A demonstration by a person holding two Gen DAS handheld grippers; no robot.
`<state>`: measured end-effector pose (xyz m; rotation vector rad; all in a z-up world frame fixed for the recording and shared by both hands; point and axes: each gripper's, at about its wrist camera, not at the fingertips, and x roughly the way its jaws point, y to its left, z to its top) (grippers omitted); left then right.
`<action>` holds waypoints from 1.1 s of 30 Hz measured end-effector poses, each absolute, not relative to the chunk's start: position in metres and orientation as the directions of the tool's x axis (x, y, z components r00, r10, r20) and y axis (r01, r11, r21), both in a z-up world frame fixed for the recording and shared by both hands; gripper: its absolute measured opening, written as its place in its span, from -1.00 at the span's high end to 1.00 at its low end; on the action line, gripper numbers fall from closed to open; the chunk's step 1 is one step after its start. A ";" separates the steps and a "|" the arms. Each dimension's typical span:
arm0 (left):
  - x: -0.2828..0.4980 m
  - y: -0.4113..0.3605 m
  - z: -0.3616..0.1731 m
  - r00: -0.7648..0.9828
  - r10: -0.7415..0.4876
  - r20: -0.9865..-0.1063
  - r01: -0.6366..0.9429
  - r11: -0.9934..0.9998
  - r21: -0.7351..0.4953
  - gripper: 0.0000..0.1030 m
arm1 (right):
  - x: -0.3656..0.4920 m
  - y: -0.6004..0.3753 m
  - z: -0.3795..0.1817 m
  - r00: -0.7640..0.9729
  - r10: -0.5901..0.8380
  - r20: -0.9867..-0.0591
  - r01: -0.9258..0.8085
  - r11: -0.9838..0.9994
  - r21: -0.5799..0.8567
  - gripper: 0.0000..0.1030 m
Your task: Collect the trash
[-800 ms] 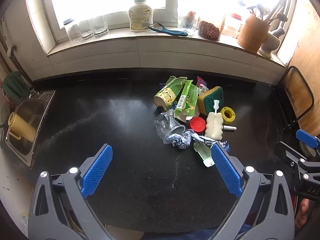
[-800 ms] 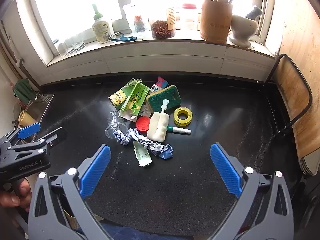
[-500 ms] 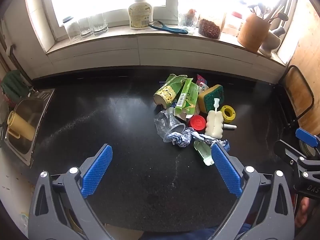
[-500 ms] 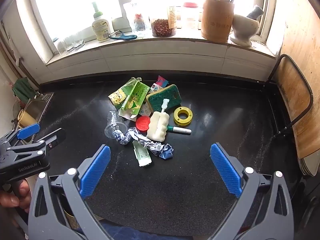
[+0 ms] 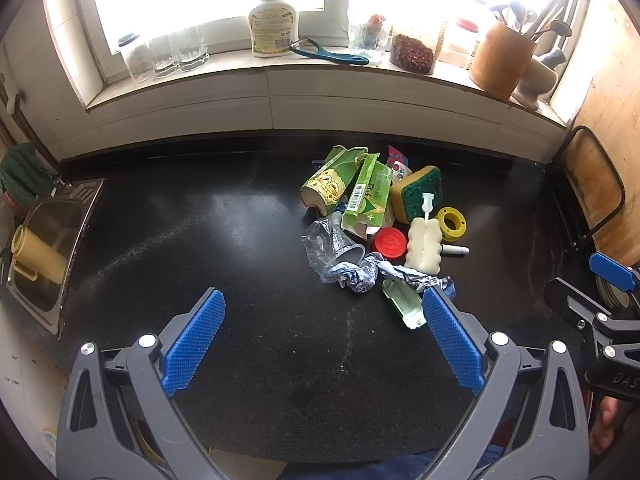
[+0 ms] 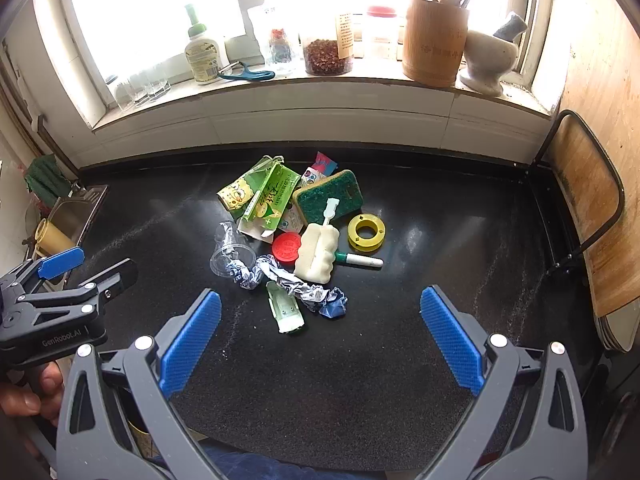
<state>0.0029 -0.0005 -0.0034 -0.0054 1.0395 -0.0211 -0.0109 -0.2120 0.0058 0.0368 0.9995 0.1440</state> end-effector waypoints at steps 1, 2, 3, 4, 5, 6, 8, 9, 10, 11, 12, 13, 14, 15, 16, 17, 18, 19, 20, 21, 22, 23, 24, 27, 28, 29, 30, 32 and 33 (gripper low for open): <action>0.003 -0.001 -0.003 0.507 -0.020 -0.862 0.015 1.000 -0.014 -0.87 | -0.011 -0.212 0.006 0.533 0.137 -0.835 -0.104 0.990 0.096 -0.89; 0.003 -0.001 -0.003 0.506 -0.020 -0.862 0.015 1.000 -0.014 -0.87 | -0.011 -0.212 0.006 0.533 0.136 -0.835 -0.105 0.990 0.094 -0.89; 0.003 -0.001 -0.004 0.506 -0.020 -0.862 0.014 1.000 -0.015 -0.87 | -0.011 -0.212 0.006 0.534 0.136 -0.835 -0.105 0.990 0.094 -0.89; 0.004 -0.001 -0.003 0.504 -0.021 -0.863 0.013 1.000 -0.016 -0.87 | -0.011 -0.212 0.007 0.535 0.138 -0.834 -0.104 0.990 0.097 -0.89; 0.004 -0.001 -0.003 0.503 -0.021 -0.864 0.013 1.000 -0.017 -0.87 | -0.011 -0.212 0.006 0.535 0.139 -0.834 -0.104 0.990 0.098 -0.89; 0.004 -0.001 -0.004 0.503 -0.022 -0.864 0.014 1.000 -0.017 -0.87 | -0.011 -0.211 0.007 0.535 0.138 -0.834 -0.105 0.990 0.097 -0.89; 0.004 -0.001 -0.004 0.504 -0.020 -0.864 0.015 1.000 -0.015 -0.87 | -0.011 -0.211 0.007 0.535 0.139 -0.833 -0.105 0.990 0.097 -0.89; 0.004 -0.002 -0.004 0.504 -0.021 -0.864 0.015 1.000 -0.015 -0.87 | -0.011 -0.211 0.008 0.535 0.138 -0.833 -0.105 0.990 0.097 -0.89; 0.004 -0.001 -0.004 0.503 -0.022 -0.864 0.016 1.000 -0.016 -0.87 | -0.011 -0.210 0.008 0.535 0.138 -0.833 -0.106 0.990 0.096 -0.89; 0.004 0.000 -0.004 0.503 -0.023 -0.864 0.016 1.000 -0.017 -0.87 | -0.010 -0.209 0.008 0.535 0.138 -0.834 -0.108 0.990 0.094 -0.89; 0.005 0.000 -0.004 0.501 -0.023 -0.865 0.016 1.000 -0.017 -0.87 | -0.010 -0.209 0.008 0.534 0.138 -0.834 -0.107 0.990 0.095 -0.89; 0.005 0.000 -0.004 0.502 -0.022 -0.865 0.016 1.000 -0.016 -0.87 | -0.009 -0.209 0.008 0.533 0.139 -0.835 -0.108 0.990 0.096 -0.89; 0.005 0.001 -0.005 0.501 -0.022 -0.865 0.016 1.000 -0.016 -0.87 | -0.009 -0.208 0.009 0.533 0.140 -0.835 -0.108 0.989 0.097 -0.89; 0.005 0.001 -0.005 0.501 -0.022 -0.865 0.015 1.000 -0.017 -0.87 | -0.009 -0.208 0.009 0.533 0.139 -0.835 -0.108 0.990 0.096 -0.89; 0.005 0.001 -0.005 0.501 -0.021 -0.865 0.015 1.000 -0.016 -0.87 | -0.009 -0.208 0.009 0.532 0.139 -0.836 -0.109 0.990 0.095 -0.89; 0.005 0.002 -0.005 0.501 -0.022 -0.865 0.015 1.000 -0.016 -0.87 | -0.009 -0.208 0.009 0.531 0.140 -0.836 -0.109 0.989 0.096 -0.89; 0.005 0.002 -0.005 0.500 -0.021 -0.866 0.015 1.000 -0.016 -0.87 | -0.009 -0.208 0.010 0.531 0.141 -0.835 -0.110 0.989 0.097 -0.89; 0.006 0.003 -0.006 0.499 -0.021 -0.866 0.015 1.000 -0.016 -0.87 | -0.009 -0.208 0.009 0.533 0.139 -0.835 -0.108 0.989 0.096 -0.89; 0.006 0.003 -0.006 0.498 -0.022 -0.867 0.015 1.000 -0.017 -0.87 | -0.008 -0.208 0.009 0.532 0.139 -0.835 -0.108 0.990 0.096 -0.89; 0.007 0.004 -0.006 0.498 -0.023 -0.867 0.014 1.000 -0.018 -0.87 | -0.008 -0.207 0.009 0.532 0.140 -0.835 -0.107 0.989 0.098 -0.89; 0.006 0.003 -0.006 0.498 -0.022 -0.867 0.015 1.000 -0.016 -0.87 | -0.008 -0.207 0.009 0.533 0.140 -0.835 -0.108 0.989 0.097 -0.89; 0.006 0.004 -0.007 0.498 -0.022 -0.867 0.016 1.000 -0.017 -0.87 | -0.007 -0.207 0.009 0.532 0.140 -0.835 -0.109 0.989 0.096 -0.89; 0.006 0.004 -0.007 0.498 -0.023 -0.867 0.016 1.000 -0.018 -0.87 | -0.007 -0.207 0.009 0.531 0.140 -0.836 -0.110 0.989 0.096 -0.89; 0.006 0.004 -0.007 0.498 -0.023 -0.867 0.016 1.000 -0.018 -0.87 | -0.006 -0.207 0.009 0.530 0.141 -0.836 -0.110 0.989 0.096 -0.89; 0.006 0.004 -0.007 0.498 -0.024 -0.867 0.016 1.000 -0.019 -0.87 | -0.006 -0.207 0.009 0.530 0.140 -0.836 -0.110 0.989 0.097 -0.89; 0.007 0.004 -0.007 0.498 -0.024 -0.867 0.017 1.000 -0.018 -0.87 | -0.006 -0.206 0.009 0.530 0.141 -0.836 -0.110 0.989 0.097 -0.89; 0.007 0.004 -0.007 0.498 -0.023 -0.867 0.016 1.000 -0.017 -0.87 | -0.006 -0.207 0.009 0.531 0.141 -0.836 -0.112 0.989 0.096 -0.89; 0.007 0.004 -0.007 0.498 -0.024 -0.867 0.016 1.000 -0.018 -0.87 | -0.005 -0.207 0.009 0.531 0.141 -0.835 -0.112 0.989 0.096 -0.89; 0.007 0.004 -0.007 0.497 -0.024 -0.867 0.016 1.000 -0.018 -0.87 | -0.005 -0.207 0.008 0.530 0.142 -0.836 -0.111 0.989 0.097 -0.89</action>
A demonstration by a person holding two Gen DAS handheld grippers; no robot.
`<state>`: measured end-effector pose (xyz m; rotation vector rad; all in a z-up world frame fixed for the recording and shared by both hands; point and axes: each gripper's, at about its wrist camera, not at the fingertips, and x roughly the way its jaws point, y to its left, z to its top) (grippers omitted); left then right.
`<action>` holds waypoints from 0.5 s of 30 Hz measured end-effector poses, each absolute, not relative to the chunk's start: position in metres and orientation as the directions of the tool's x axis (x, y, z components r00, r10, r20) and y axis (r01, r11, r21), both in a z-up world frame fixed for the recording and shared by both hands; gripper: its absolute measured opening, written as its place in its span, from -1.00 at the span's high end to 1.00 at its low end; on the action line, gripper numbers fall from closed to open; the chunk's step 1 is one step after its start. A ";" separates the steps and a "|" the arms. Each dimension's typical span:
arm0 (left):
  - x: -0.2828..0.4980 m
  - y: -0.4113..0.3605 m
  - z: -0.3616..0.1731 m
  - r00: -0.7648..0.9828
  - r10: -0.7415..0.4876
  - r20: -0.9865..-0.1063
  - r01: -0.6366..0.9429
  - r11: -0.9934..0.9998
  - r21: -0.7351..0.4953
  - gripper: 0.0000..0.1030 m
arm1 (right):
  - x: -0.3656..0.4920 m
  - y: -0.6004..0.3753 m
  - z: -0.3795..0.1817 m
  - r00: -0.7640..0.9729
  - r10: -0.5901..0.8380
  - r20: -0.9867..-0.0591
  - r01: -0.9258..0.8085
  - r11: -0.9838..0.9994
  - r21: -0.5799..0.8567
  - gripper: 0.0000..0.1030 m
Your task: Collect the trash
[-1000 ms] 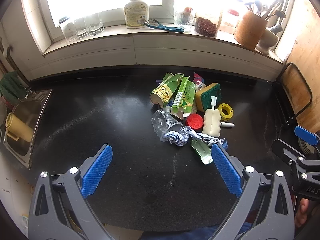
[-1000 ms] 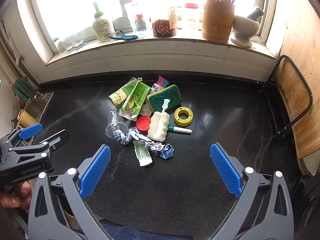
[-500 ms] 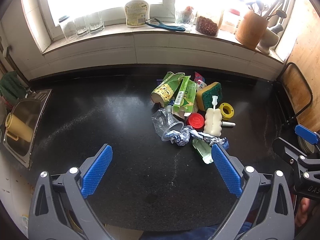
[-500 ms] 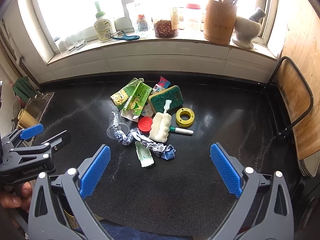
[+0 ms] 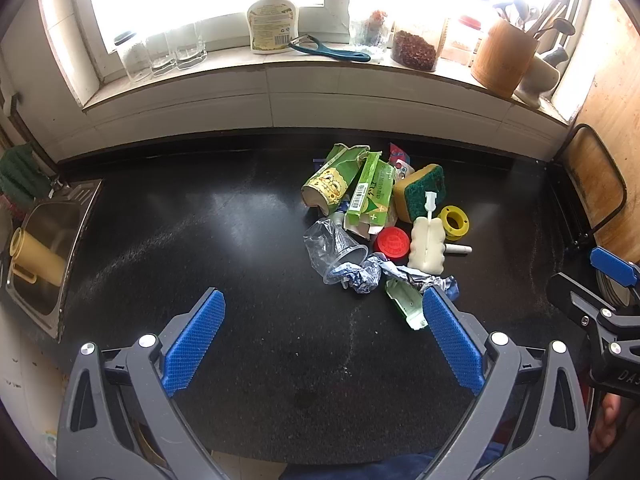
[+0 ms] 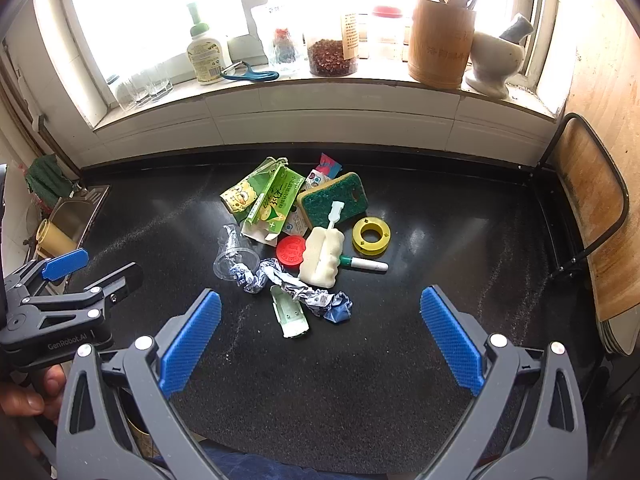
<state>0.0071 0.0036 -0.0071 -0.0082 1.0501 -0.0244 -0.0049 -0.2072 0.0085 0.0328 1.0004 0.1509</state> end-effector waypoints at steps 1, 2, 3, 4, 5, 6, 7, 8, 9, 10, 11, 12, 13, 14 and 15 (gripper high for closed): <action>0.007 0.004 -0.007 0.497 -0.024 -0.868 0.016 1.000 -0.018 -0.87 | -0.005 -0.207 0.008 0.528 0.141 -0.837 -0.111 0.989 0.097 -0.89; 0.008 0.003 -0.008 0.496 -0.023 -0.868 0.016 1.000 -0.017 -0.87 | -0.005 -0.207 0.008 0.527 0.142 -0.838 -0.111 0.989 0.098 -0.89; 0.009 0.003 -0.008 0.495 -0.022 -0.869 0.017 1.000 -0.016 -0.87 | -0.004 -0.206 0.009 0.527 0.143 -0.838 -0.112 0.989 0.099 -0.89; 0.009 0.004 -0.008 0.494 -0.023 -0.869 0.017 1.000 -0.017 -0.87 | -0.004 -0.206 0.009 0.527 0.143 -0.838 -0.112 0.989 0.098 -0.89; 0.010 0.003 -0.008 0.494 -0.022 -0.869 0.016 1.000 -0.016 -0.87 | -0.004 -0.205 0.009 0.527 0.143 -0.838 -0.113 0.989 0.097 -0.89; 0.012 0.003 -0.009 0.492 -0.022 -0.870 0.018 1.000 -0.015 -0.87 | -0.004 -0.204 0.009 0.527 0.143 -0.838 -0.113 0.989 0.098 -0.89; 0.013 0.003 -0.009 0.491 -0.022 -0.871 0.018 1.000 -0.015 -0.87 | -0.003 -0.204 0.010 0.527 0.143 -0.838 -0.113 0.989 0.098 -0.89; 0.014 0.003 -0.009 0.491 -0.022 -0.871 0.018 1.000 -0.015 -0.87 | -0.003 -0.204 0.009 0.526 0.144 -0.838 -0.113 0.989 0.100 -0.89; 0.014 0.003 -0.009 0.491 -0.023 -0.871 0.019 1.000 -0.016 -0.87 | -0.003 -0.205 0.009 0.525 0.145 -0.839 -0.114 0.989 0.099 -0.89; 0.015 0.003 -0.009 0.492 -0.022 -0.870 0.019 1.000 -0.014 -0.87 | -0.002 -0.205 0.009 0.526 0.145 -0.838 -0.114 0.988 0.099 -0.89; 0.015 0.003 -0.010 0.493 -0.022 -0.870 0.019 1.000 -0.014 -0.87 | -0.002 -0.204 0.009 0.526 0.145 -0.838 -0.115 0.988 0.099 -0.89; 0.015 0.003 -0.010 0.493 -0.022 -0.870 0.019 1.000 -0.014 -0.87 | 0.000 -0.204 0.008 0.525 0.145 -0.838 -0.115 0.988 0.099 -0.89; 0.015 0.003 -0.010 0.492 -0.022 -0.870 0.020 1.000 -0.014 -0.87 | 0.000 -0.204 0.008 0.525 0.145 -0.839 -0.114 0.988 0.100 -0.89; 0.015 0.003 -0.010 0.493 -0.021 -0.870 0.020 1.000 -0.013 -0.87 | 0.000 -0.204 0.008 0.525 0.146 -0.838 -0.116 0.988 0.099 -0.89; 0.015 0.003 -0.010 0.493 -0.021 -0.870 0.020 1.000 -0.013 -0.87 | 0.001 -0.203 0.008 0.525 0.146 -0.839 -0.117 0.988 0.099 -0.89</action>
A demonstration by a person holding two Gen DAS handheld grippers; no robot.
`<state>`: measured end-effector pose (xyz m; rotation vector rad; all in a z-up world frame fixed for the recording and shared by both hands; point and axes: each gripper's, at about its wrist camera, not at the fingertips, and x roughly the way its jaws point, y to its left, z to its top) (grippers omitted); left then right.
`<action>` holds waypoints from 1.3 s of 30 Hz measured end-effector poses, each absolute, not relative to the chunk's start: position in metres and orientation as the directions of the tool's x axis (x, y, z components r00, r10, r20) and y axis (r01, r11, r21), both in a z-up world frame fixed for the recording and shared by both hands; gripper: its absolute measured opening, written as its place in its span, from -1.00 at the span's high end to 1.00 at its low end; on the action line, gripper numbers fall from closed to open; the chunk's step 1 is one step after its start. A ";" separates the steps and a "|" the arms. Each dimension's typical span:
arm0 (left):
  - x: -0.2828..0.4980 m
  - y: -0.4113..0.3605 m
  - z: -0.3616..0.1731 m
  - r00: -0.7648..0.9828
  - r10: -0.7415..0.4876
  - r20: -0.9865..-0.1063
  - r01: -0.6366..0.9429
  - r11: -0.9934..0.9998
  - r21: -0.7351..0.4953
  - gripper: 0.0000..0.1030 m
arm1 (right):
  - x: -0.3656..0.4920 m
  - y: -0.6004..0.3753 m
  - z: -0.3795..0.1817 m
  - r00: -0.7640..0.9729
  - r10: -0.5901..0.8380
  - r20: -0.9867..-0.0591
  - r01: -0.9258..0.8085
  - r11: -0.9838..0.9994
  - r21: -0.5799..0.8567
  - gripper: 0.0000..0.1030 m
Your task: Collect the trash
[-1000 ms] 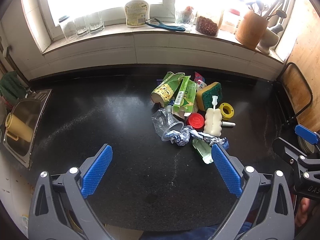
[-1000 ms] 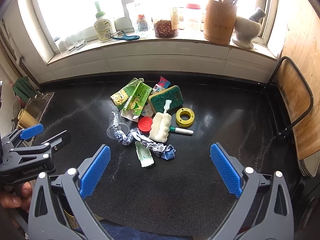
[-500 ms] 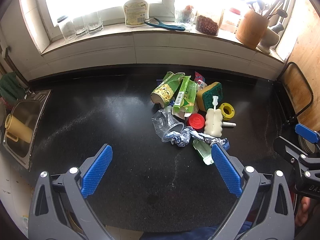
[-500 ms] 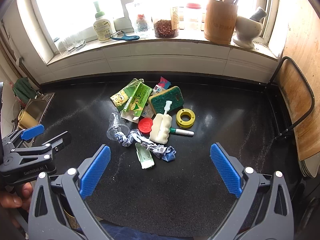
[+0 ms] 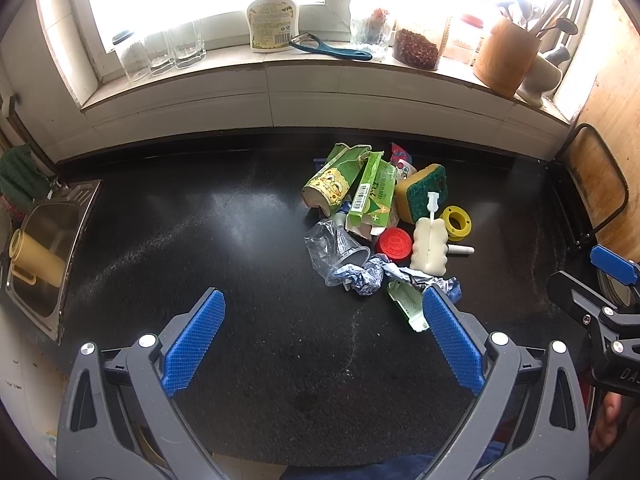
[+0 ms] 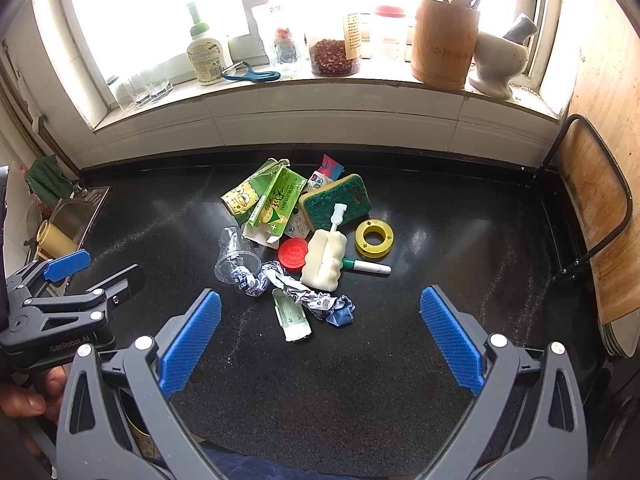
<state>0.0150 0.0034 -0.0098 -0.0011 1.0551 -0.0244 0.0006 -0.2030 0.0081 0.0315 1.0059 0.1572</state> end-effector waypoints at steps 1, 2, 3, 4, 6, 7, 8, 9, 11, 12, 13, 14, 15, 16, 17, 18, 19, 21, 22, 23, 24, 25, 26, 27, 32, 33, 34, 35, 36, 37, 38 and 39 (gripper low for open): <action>0.015 0.004 -0.010 0.492 -0.020 -0.870 0.021 1.000 -0.012 -0.87 | 0.002 -0.203 0.007 0.525 0.146 -0.839 -0.117 0.988 0.099 -0.89; 0.017 0.004 -0.010 0.491 -0.020 -0.871 0.021 1.000 -0.011 -0.87 | 0.001 -0.204 0.007 0.526 0.146 -0.838 -0.116 0.988 0.100 -0.89; 0.018 0.004 -0.011 0.488 -0.020 -0.872 0.023 1.000 -0.009 -0.87 | 0.002 -0.204 0.007 0.526 0.147 -0.837 -0.115 0.988 0.101 -0.89; 0.019 0.004 -0.012 0.487 -0.021 -0.873 0.028 1.000 -0.008 -0.87 | 0.003 -0.205 0.005 0.525 0.147 -0.838 -0.114 0.988 0.102 -0.89; 0.023 0.004 -0.016 0.486 -0.022 -0.874 0.038 0.999 -0.004 -0.87 | 0.007 -0.209 0.003 0.525 0.155 -0.837 -0.111 0.987 0.113 -0.89; 0.025 0.003 -0.018 0.487 -0.026 -0.873 0.053 0.999 0.000 -0.87 | 0.009 -0.212 0.001 0.525 0.164 -0.835 -0.111 0.986 0.124 -0.89; 0.028 0.004 -0.021 0.491 -0.027 -0.871 0.066 0.998 0.007 -0.87 | 0.012 -0.214 -0.001 0.525 0.174 -0.833 -0.116 0.984 0.133 -0.89; 0.032 0.004 -0.024 0.495 -0.024 -0.869 0.078 0.997 0.017 -0.87 | 0.014 -0.217 -0.004 0.528 0.176 -0.831 -0.120 0.984 0.132 -0.89; 0.044 0.006 -0.033 0.493 -0.028 -0.869 0.108 0.994 0.029 -0.87 | 0.021 -0.221 -0.011 0.538 0.161 -0.828 -0.131 0.986 0.107 -0.89; 0.051 0.007 -0.039 0.490 -0.038 -0.871 0.124 0.992 0.026 -0.87 | 0.026 -0.223 -0.018 0.541 0.153 -0.827 -0.141 0.986 0.090 -0.89; 0.060 0.008 -0.046 0.485 -0.047 -0.873 0.140 0.990 0.025 -0.87 | 0.032 -0.226 -0.025 0.539 0.155 -0.828 -0.150 0.985 0.087 -0.89; 0.071 0.009 -0.055 0.476 -0.059 -0.877 0.160 0.987 0.020 -0.87 | 0.039 -0.230 -0.034 0.533 0.161 -0.831 -0.156 0.984 0.090 -0.89; 0.084 0.010 -0.066 0.466 -0.063 -0.883 0.178 0.984 0.024 -0.87 | 0.045 -0.233 -0.042 0.523 0.165 -0.836 -0.158 0.983 0.096 -0.89; 0.095 0.010 -0.074 0.460 -0.059 -0.886 0.190 0.981 0.034 -0.87 | 0.053 -0.238 -0.050 0.509 0.171 -0.843 -0.157 0.982 0.105 -0.88; 0.106 0.010 -0.082 0.462 -0.056 -0.885 0.211 0.976 0.049 -0.87 | 0.063 -0.243 -0.063 0.492 0.176 -0.853 -0.153 0.982 0.114 -0.88; 0.119 0.010 -0.092 0.472 -0.057 -0.880 0.237 0.969 0.065 -0.87 | 0.071 -0.247 -0.071 0.482 0.174 -0.859 -0.149 0.982 0.115 -0.86; 0.127 0.010 -0.100 0.472 -0.053 -0.880 0.254 0.964 0.078 -0.86 | 0.081 -0.251 -0.083 0.467 0.164 -0.869 -0.145 0.983 0.108 -0.83; 0.146 0.011 -0.114 0.454 -0.036 -0.890 0.267 0.959 0.098 -0.86 | 0.098 -0.256 -0.104 0.443 0.147 -0.884 -0.145 0.985 0.091 -0.80; 0.155 0.012 -0.119 0.443 -0.060 -0.895 0.281 0.957 0.075 -0.87 | 0.107 -0.258 -0.114 0.433 0.142 -0.890 -0.147 0.985 0.085 -0.80; 0.164 0.013 -0.125 0.426 -0.089 -0.900 0.296 0.954 0.046 -0.87 | 0.113 -0.259 -0.122 0.423 0.138 -0.896 -0.150 0.985 0.081 -0.80; 0.171 0.013 -0.130 0.417 -0.099 -0.904 0.305 0.952 0.036 -0.87 | 0.122 -0.260 -0.134 0.408 0.138 -0.903 -0.161 0.984 0.078 -0.80; 0.179 0.013 -0.137 0.407 -0.105 -0.907 0.319 0.947 0.033 -0.87 | 0.129 -0.259 -0.142 0.397 0.138 -0.907 -0.169 0.983 0.076 -0.80; 0.185 0.012 -0.142 0.394 -0.111 -0.912 0.332 0.943 0.029 -0.87 | 0.134 -0.259 -0.150 0.386 0.134 -0.913 -0.175 0.982 0.070 -0.80; 0.191 0.011 -0.147 0.380 -0.120 -0.917 0.345 0.938 0.020 -0.87 | 0.142 -0.259 -0.161 0.364 0.134 -0.922 -0.183 0.981 0.070 -0.80; 0.214 0.005 -0.164 0.357 -0.149 -0.922 0.406 0.914 0.010 -0.87 | 0.161 -0.254 -0.183 0.329 0.135 -0.935 -0.226 0.972 0.061 -0.74; 0.218 0.004 -0.166 0.354 -0.153 -0.922 0.414 0.910 0.007 -0.87 | 0.165 -0.252 -0.186 0.323 0.135 -0.937 -0.232 0.971 0.060 -0.73; 0.222 0.003 -0.169 0.350 -0.159 -0.923 0.421 0.907 0.004 -0.86 | 0.169 -0.251 -0.188 0.320 0.129 -0.939 -0.236 0.970 0.052 -0.70; 0.225 0.002 -0.170 0.349 -0.165 -0.922 0.426 0.905 0.000 -0.80 | 0.172 -0.248 -0.191 0.315 0.121 -0.941 -0.245 0.969 0.042 -0.66; 0.228 0.001 -0.172 0.352 -0.165 -0.921 0.430 0.903 0.003 -0.75 | 0.174 -0.246 -0.195 0.310 0.119 -0.943 -0.251 0.967 0.040 -0.61; 0.231 0.000 -0.175 0.350 -0.159 -0.923 0.429 0.903 0.008 -0.58 | 0.175 -0.245 -0.197 0.303 0.120 -0.945 -0.255 0.966 0.041 -0.47; 0.233 -0.001 -0.177 0.342 -0.158 -0.926 0.428 0.904 0.003 -0.39 | 0.177 -0.244 -0.200 0.295 0.122 -0.948 -0.259 0.965 0.044 -0.25; 0.234 -0.001 -0.178 0.329 -0.167 -0.930 0.427 0.904 -0.011 -0.27 | 0.176 -0.243 -0.199 0.310 0.112 -0.944 -0.262 0.965 0.028 -0.17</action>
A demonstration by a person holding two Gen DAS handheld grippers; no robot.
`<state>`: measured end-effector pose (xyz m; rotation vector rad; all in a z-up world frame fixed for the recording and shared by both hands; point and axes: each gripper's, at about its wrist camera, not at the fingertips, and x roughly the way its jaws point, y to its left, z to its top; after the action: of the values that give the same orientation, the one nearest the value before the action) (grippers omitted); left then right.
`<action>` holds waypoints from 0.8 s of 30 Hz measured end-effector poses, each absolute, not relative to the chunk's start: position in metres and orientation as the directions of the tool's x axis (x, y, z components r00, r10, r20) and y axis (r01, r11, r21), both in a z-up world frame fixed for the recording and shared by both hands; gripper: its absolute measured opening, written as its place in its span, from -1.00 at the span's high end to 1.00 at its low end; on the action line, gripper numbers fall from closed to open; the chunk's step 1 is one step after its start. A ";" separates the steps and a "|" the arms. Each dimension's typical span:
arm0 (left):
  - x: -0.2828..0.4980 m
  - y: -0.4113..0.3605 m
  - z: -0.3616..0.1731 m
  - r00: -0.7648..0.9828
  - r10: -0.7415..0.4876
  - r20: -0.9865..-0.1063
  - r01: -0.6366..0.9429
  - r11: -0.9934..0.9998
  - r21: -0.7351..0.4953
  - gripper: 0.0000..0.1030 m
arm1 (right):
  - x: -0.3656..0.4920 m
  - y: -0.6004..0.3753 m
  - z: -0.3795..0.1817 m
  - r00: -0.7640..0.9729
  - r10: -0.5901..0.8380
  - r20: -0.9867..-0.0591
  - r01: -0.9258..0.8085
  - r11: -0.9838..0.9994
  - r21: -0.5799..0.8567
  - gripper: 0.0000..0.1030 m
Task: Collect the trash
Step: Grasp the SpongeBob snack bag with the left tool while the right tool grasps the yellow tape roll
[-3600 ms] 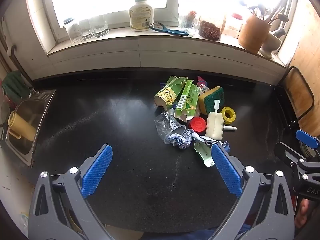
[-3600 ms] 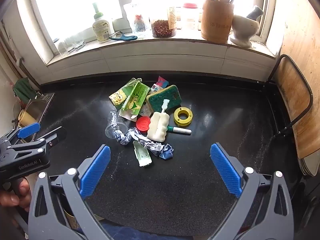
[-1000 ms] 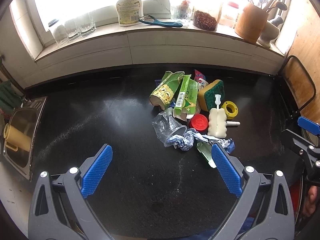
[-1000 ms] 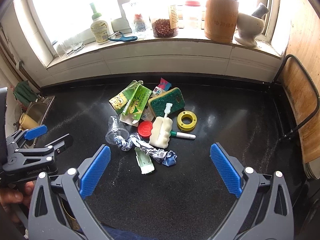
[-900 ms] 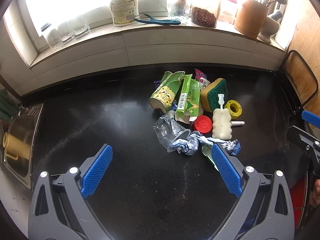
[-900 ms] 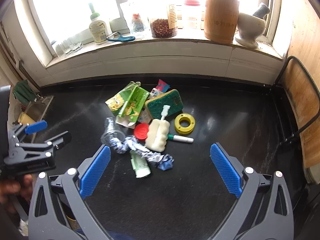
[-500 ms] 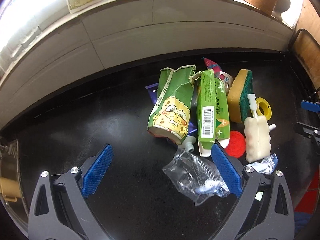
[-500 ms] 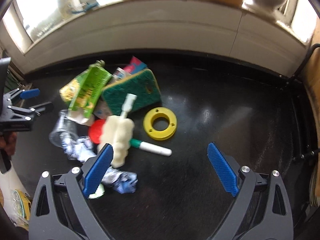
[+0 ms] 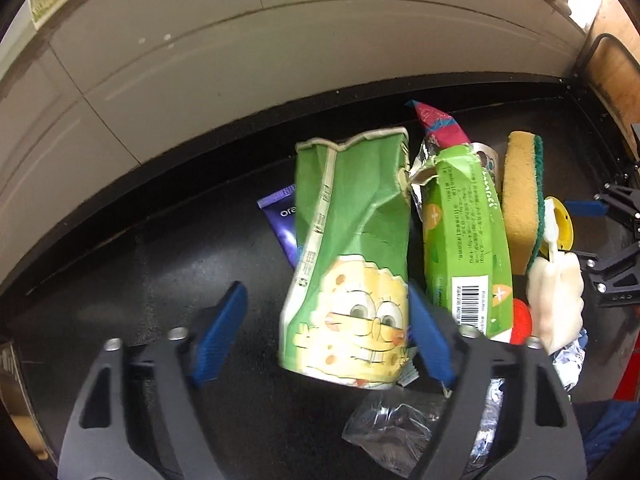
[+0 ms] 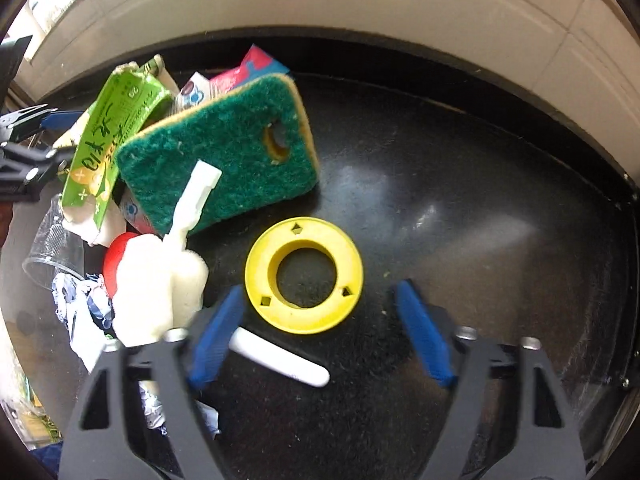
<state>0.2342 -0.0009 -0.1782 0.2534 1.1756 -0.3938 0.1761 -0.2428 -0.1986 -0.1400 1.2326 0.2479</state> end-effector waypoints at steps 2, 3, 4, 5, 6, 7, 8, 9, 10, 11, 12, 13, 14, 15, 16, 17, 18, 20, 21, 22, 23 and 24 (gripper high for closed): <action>0.239 -0.002 -0.178 0.324 -0.177 -0.929 0.424 0.905 -0.024 -0.06 | 0.177 -0.243 -0.198 0.310 0.127 -0.942 -0.260 0.965 0.045 -0.02; 0.237 -0.002 -0.175 0.339 -0.177 -0.924 0.421 0.907 -0.019 -0.06 | 0.178 -0.244 -0.197 0.310 0.134 -0.941 -0.252 0.966 0.055 -0.02; 0.236 -0.003 -0.173 0.347 -0.176 -0.921 0.421 0.907 -0.015 -0.06 | 0.178 -0.245 -0.194 0.321 0.134 -0.938 -0.242 0.969 0.055 -0.02; 0.232 -0.002 -0.168 0.356 -0.174 -0.918 0.417 0.909 -0.010 -0.06 | 0.177 -0.247 -0.189 0.335 0.130 -0.933 -0.234 0.971 0.051 -0.02; 0.228 -0.001 -0.163 0.366 -0.168 -0.915 0.409 0.912 -0.004 -0.06 | 0.177 -0.251 -0.184 0.343 0.130 -0.930 -0.227 0.973 0.052 -0.01; 0.225 0.000 -0.157 0.377 -0.165 -0.912 0.397 0.918 -0.002 -0.05 | 0.177 -0.251 -0.180 0.353 0.131 -0.926 -0.217 0.975 0.056 -0.01; 0.222 0.001 -0.150 0.388 -0.161 -0.908 0.385 0.923 0.001 -0.05 | 0.176 -0.254 -0.172 0.368 0.131 -0.921 -0.204 0.977 0.058 -0.01; 0.218 0.002 -0.145 0.398 -0.153 -0.904 0.372 0.928 0.007 -0.05 | 0.171 -0.254 -0.167 0.380 0.129 -0.916 -0.197 0.979 0.056 -0.01; 0.214 0.004 -0.138 0.410 -0.144 -0.901 0.357 0.934 0.013 -0.05 | 0.169 -0.256 -0.159 0.396 0.126 -0.910 -0.192 0.980 0.052 -0.01; 0.207 0.004 -0.133 0.419 -0.137 -0.898 0.344 0.939 0.017 -0.05 | 0.165 -0.257 -0.151 0.409 0.124 -0.904 -0.188 0.981 0.050 -0.01; 0.201 0.006 -0.127 0.425 -0.132 -0.896 0.331 0.943 0.019 -0.05 | 0.161 -0.256 -0.142 0.420 0.122 -0.899 -0.184 0.982 0.048 -0.01; 0.195 0.007 -0.121 0.434 -0.123 -0.892 0.318 0.948 0.024 -0.05 | 0.156 -0.257 -0.136 0.428 0.124 -0.895 -0.182 0.982 0.049 -0.01; 0.186 0.009 -0.114 0.445 -0.112 -0.888 0.303 0.952 0.032 -0.05 | 0.151 -0.258 -0.128 0.438 0.129 -0.890 -0.183 0.982 0.052 -0.01; 0.182 0.012 -0.110 0.451 -0.106 -0.886 0.295 0.955 0.035 -0.05 | 0.144 -0.257 -0.119 0.447 0.133 -0.885 -0.189 0.981 0.053 -0.01; 0.174 0.017 -0.101 0.460 -0.097 -0.883 0.278 0.960 0.039 -0.05 | 0.137 -0.256 -0.111 0.457 0.133 -0.880 -0.193 0.980 0.048 -0.01; 0.165 0.020 -0.094 0.465 -0.093 -0.881 0.261 0.965 0.036 -0.05 | 0.129 -0.254 -0.104 0.462 0.139 -0.876 -0.202 0.978 0.049 -0.01; 0.153 0.025 -0.089 0.467 -0.093 -0.879 0.245 0.969 0.028 -0.05 | 0.120 -0.251 -0.096 0.463 0.141 -0.875 -0.209 0.977 0.047 -0.01; 0.127 0.028 -0.080 0.472 -0.085 -0.877 0.212 0.977 0.020 -0.05 | 0.096 -0.245 -0.085 0.472 0.145 -0.870 -0.227 0.973 0.039 -0.01; 0.115 0.028 -0.077 0.476 -0.079 -0.876 0.200 0.980 0.020 -0.05 | 0.090 -0.244 -0.082 0.474 0.148 -0.868 -0.235 0.971 0.037 -0.01; 0.101 0.029 -0.076 0.478 -0.070 -0.875 0.186 0.982 0.022 -0.05 | 0.083 -0.239 -0.078 0.478 0.151 -0.865 -0.243 0.969 0.035 -0.01; 0.093 0.030 -0.075 0.478 -0.064 -0.876 0.175 0.984 0.023 -0.05 | 0.077 -0.233 -0.073 0.480 0.155 -0.863 -0.252 0.967 0.033 -0.01; 0.086 0.030 -0.077 0.475 -0.064 -0.878 0.167 0.986 0.019 -0.05 | 0.072 -0.230 -0.074 0.481 0.161 -0.862 -0.259 0.965 0.036 -0.01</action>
<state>0.0857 0.0300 -0.0767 0.1072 1.0668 -0.1417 0.0721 -0.2303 -0.0743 -0.1038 1.0390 0.2562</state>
